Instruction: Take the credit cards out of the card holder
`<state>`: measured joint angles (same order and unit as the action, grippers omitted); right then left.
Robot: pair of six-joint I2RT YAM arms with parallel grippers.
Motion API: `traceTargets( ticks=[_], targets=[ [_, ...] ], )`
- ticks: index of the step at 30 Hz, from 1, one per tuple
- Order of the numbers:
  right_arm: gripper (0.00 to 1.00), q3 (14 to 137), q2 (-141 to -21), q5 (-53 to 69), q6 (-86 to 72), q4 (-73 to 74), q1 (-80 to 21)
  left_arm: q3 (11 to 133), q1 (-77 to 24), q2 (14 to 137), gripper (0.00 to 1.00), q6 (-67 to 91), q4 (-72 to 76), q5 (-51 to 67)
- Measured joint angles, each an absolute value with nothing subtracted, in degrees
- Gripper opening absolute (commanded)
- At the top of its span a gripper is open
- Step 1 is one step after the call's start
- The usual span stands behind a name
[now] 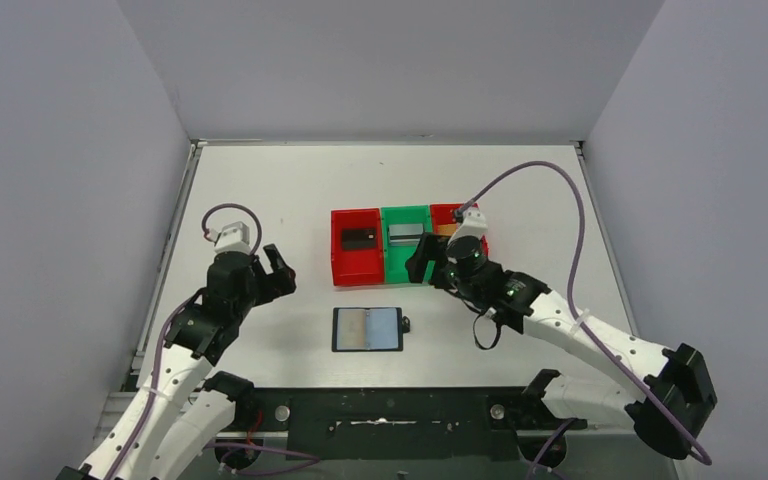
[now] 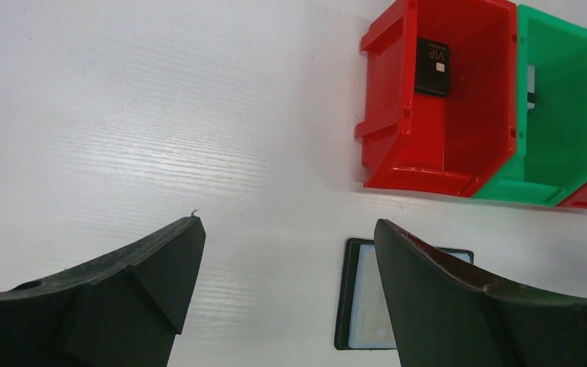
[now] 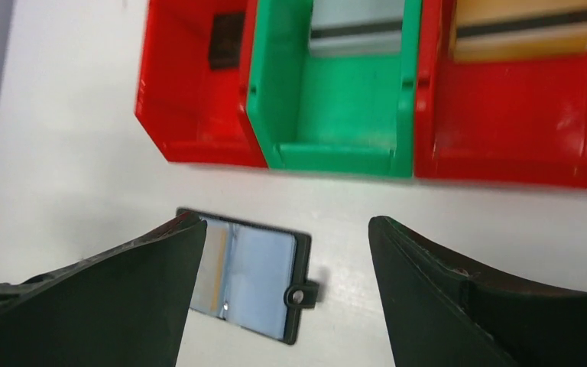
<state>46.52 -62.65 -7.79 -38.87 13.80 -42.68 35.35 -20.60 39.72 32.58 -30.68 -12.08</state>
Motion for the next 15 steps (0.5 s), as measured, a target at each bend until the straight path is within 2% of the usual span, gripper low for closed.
traceTargets(
  ticks=[4, 8, 15],
  targets=[
    [0.80, 43.5, -64.8, -15.9, -48.1, 17.6, -52.8, 35.4, -20.5, 37.9, 0.83, 32.9, -30.7, -13.6],
    [0.76, 44.1, -70.8, -21.4, -54.9, 18.6, -62.2, 35.4, -20.5, 36.8, 0.83, 33.3, -30.7, -14.8],
    [0.65, 55.9, -88.0, -25.4, -58.9, 22.6, -67.8, 35.4, -20.4, 36.7, 0.83, 33.8, -30.8, -15.9]
  ],
)
